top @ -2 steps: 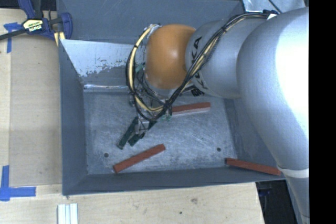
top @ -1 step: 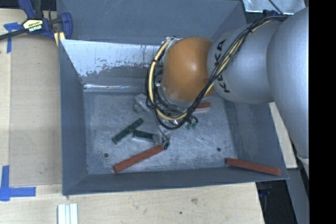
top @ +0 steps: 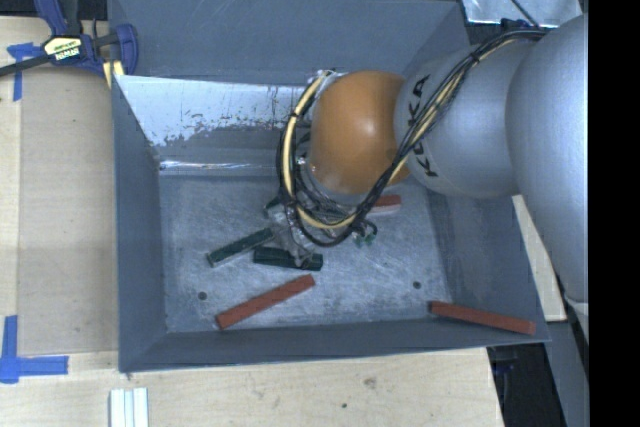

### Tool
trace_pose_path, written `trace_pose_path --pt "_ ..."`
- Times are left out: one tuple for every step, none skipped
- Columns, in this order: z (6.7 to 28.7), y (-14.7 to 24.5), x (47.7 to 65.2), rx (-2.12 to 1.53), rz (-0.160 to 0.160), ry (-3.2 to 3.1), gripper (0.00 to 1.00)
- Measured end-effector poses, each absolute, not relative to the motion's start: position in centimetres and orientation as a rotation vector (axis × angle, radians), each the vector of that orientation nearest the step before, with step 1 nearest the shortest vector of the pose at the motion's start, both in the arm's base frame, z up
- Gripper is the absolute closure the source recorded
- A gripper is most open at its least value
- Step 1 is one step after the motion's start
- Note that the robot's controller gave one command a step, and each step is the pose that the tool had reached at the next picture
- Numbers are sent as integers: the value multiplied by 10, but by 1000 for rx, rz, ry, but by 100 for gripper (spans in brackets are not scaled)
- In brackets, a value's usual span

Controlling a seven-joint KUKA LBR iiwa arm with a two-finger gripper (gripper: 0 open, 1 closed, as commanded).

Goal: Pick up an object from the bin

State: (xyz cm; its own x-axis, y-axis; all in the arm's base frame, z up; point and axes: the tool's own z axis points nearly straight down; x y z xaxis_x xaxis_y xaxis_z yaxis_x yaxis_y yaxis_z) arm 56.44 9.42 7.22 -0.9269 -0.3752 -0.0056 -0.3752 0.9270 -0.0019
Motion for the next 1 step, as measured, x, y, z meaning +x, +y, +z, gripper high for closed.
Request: trace_pose_path --pt "192 82 588 -613 -2 3068 100"
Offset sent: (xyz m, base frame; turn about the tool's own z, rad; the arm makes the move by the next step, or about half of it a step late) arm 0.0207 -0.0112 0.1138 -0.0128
